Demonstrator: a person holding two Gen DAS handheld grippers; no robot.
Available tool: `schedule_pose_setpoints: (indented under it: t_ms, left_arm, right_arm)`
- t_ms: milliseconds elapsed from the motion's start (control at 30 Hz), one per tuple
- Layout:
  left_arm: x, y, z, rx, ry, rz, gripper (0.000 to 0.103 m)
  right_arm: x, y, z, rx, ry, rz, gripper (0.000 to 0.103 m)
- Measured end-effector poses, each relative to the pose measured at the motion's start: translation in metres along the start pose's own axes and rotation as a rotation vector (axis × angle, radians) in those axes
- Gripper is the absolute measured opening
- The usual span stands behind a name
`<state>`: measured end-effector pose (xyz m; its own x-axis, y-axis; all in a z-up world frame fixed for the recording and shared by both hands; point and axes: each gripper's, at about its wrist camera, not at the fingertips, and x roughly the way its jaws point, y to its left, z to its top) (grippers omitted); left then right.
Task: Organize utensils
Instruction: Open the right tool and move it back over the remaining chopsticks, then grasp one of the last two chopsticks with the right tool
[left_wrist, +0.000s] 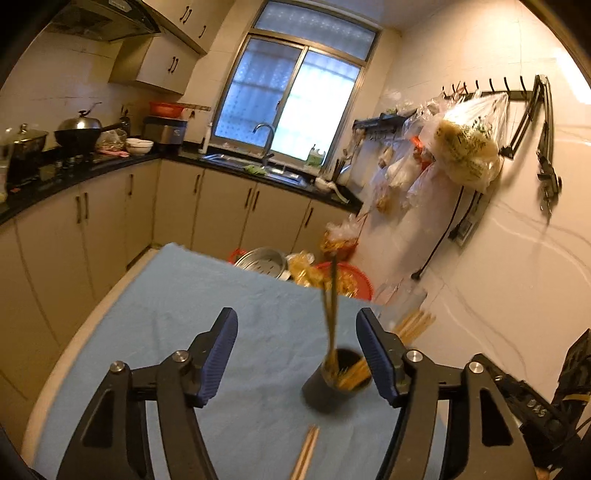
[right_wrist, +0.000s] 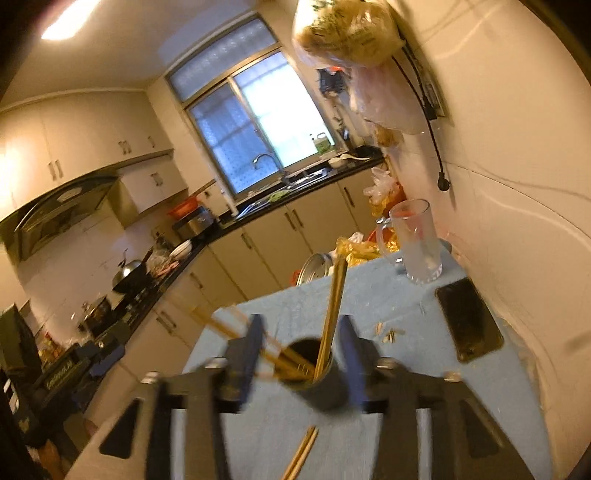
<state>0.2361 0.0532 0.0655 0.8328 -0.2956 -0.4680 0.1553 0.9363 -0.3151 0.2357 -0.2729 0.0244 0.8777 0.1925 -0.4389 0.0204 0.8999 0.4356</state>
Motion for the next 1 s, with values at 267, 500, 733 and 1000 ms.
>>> schedule_pose_setpoints:
  t_ms: [267, 500, 733, 1000]
  left_arm:
    - [-0.026, 0.035, -0.066, -0.013, 0.159, 0.102, 0.067]
    - [0.002, 0.049, -0.099, -0.067, 0.294, 0.097, 0.067]
    - [0.032, 0.048, -0.109, -0.047, 0.359, 0.085, 0.067]
    - [0.056, 0.061, -0.115, -0.096, 0.403, 0.060, 0.067]
  right_arm:
    - [-0.018, 0.003, -0.083, 0.004, 0.196, 0.057, 0.057]
    - [0.023, 0.001, -0.132, -0.030, 0.385, 0.031, 0.042]
    - [0.071, 0.006, -0.147, -0.057, 0.490, -0.019, 0.034]
    - [0.125, 0.010, -0.153, -0.073, 0.575, -0.074, 0.025]
